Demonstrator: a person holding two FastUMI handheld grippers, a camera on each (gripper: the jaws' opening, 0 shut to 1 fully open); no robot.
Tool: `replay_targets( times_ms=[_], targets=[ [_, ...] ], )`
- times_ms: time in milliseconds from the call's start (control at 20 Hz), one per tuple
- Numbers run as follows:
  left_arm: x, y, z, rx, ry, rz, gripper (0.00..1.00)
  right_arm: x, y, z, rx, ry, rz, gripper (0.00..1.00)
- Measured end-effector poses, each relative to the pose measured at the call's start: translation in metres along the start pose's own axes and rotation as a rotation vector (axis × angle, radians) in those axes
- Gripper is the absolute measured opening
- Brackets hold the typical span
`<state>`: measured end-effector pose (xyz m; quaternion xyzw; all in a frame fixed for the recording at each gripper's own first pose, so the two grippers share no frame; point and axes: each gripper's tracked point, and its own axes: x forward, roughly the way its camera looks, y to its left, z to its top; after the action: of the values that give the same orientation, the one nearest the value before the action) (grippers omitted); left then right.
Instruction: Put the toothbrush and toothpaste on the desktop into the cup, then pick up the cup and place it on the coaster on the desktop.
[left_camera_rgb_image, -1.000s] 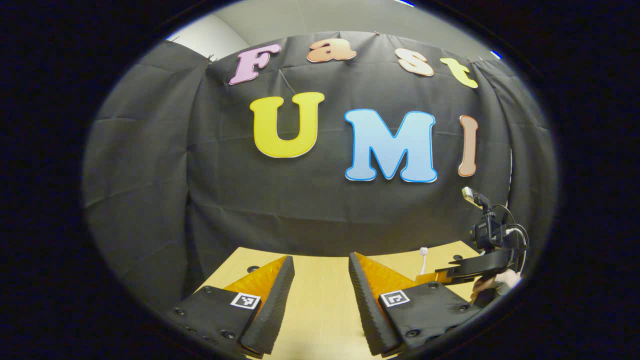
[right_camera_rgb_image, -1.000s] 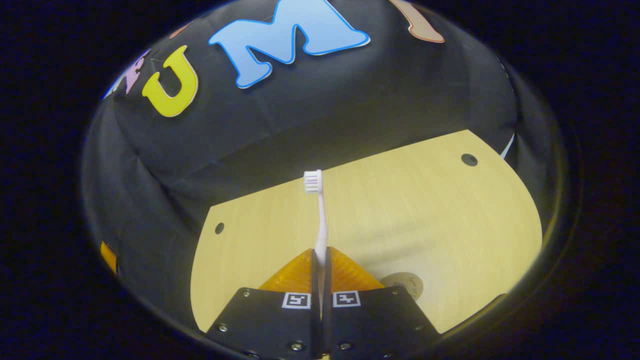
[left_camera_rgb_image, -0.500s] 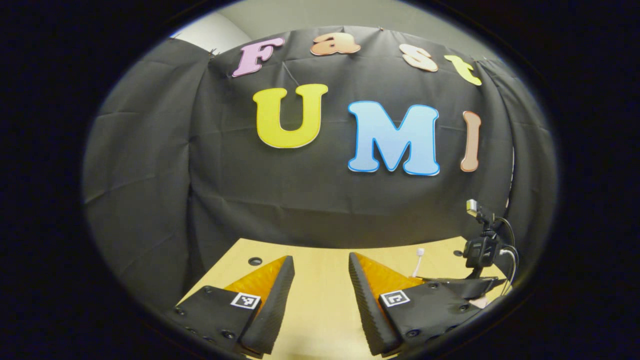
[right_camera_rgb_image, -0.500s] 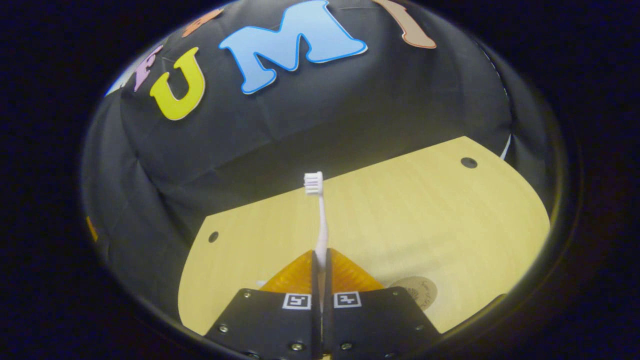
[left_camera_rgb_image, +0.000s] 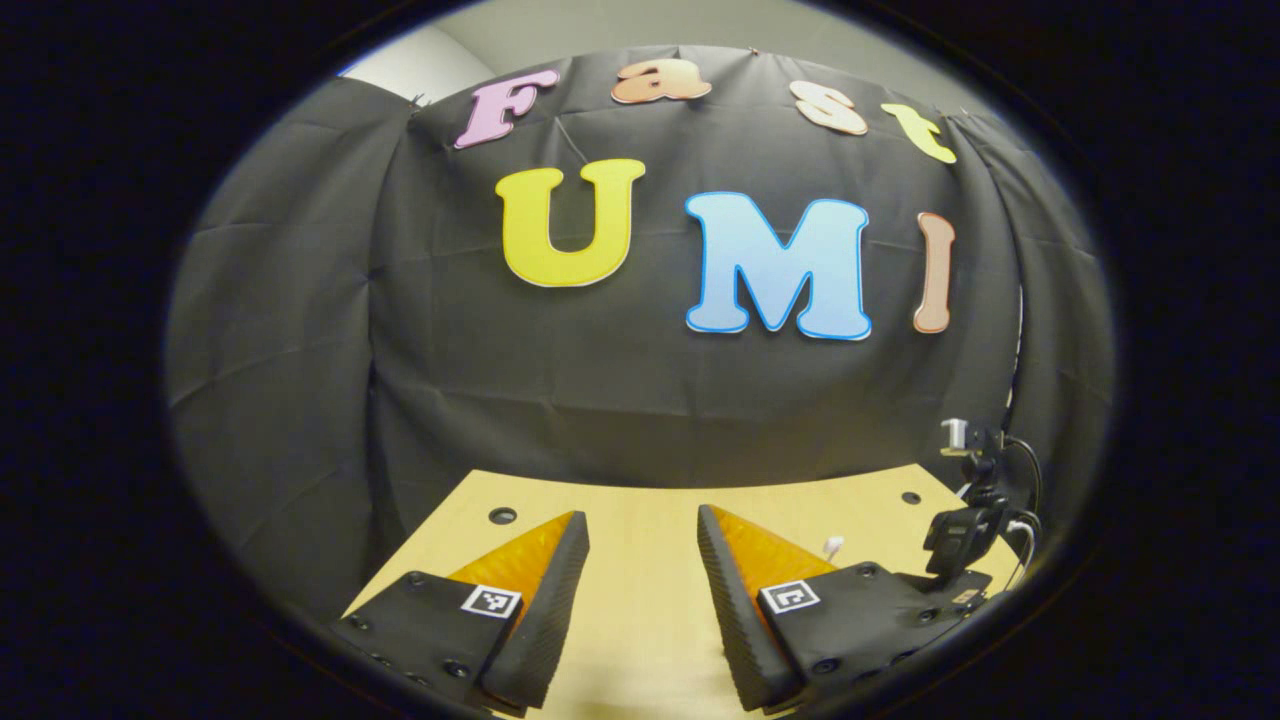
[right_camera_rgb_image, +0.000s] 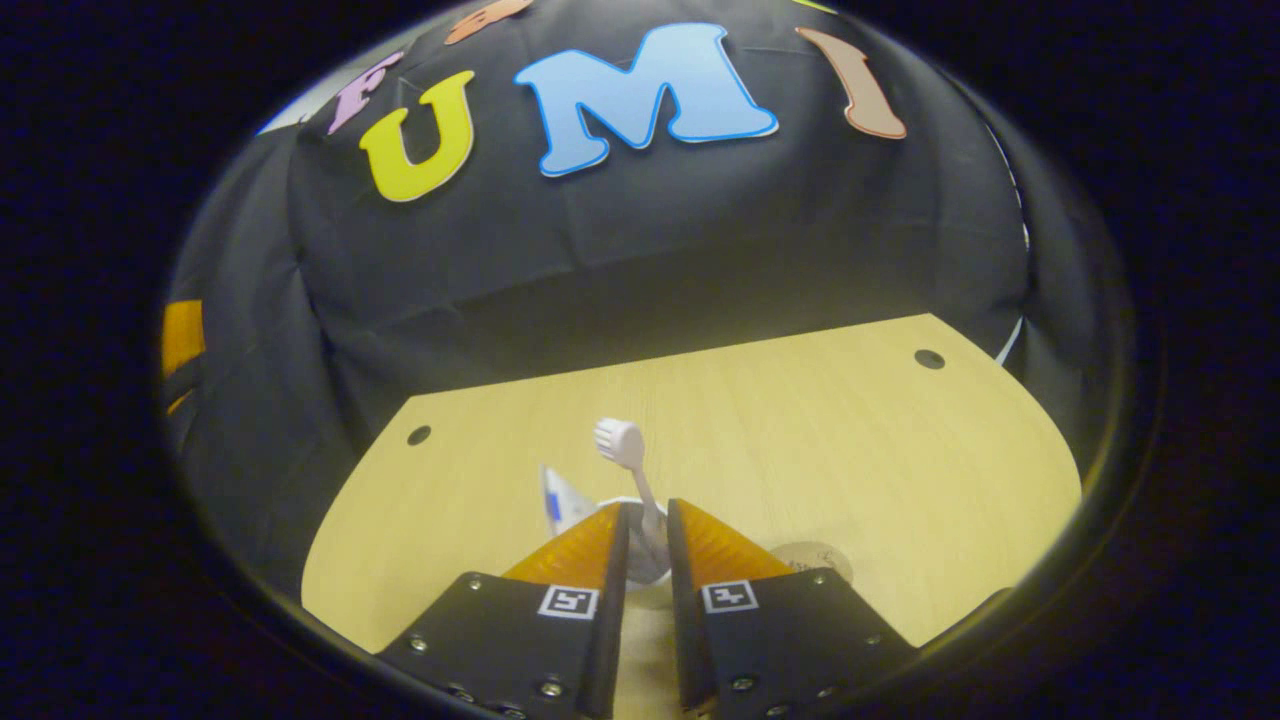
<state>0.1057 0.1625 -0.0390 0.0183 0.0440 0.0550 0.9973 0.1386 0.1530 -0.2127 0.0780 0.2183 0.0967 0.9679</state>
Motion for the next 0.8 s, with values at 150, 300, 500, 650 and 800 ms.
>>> replay_targets(
  times_ms=[150, 300, 500, 650, 800],
  targets=[
    [0.000, -0.006, -0.004, 0.002, 0.007, -0.009, 0.72, -0.008, 0.002, -0.006, -0.009, 0.009, 0.010, 0.23],
    [0.000, -0.016, -0.011, 0.011, 0.022, -0.028, 0.72, -0.014, -0.001, -0.009, -0.009, 0.018, 0.019, 0.26],
    [0.003, -0.026, -0.026, 0.015, 0.053, -0.056, 0.72, -0.021, -0.003, -0.010, -0.001, 0.030, 0.034, 0.26],
    [0.008, -0.038, -0.043, 0.018, 0.092, -0.093, 0.72, -0.032, -0.001, -0.004, 0.000, 0.014, 0.052, 0.22],
    [0.014, -0.049, -0.064, 0.042, 0.137, -0.130, 0.72, -0.045, -0.003, 0.000, 0.004, 0.006, 0.066, 0.30]
  ],
)
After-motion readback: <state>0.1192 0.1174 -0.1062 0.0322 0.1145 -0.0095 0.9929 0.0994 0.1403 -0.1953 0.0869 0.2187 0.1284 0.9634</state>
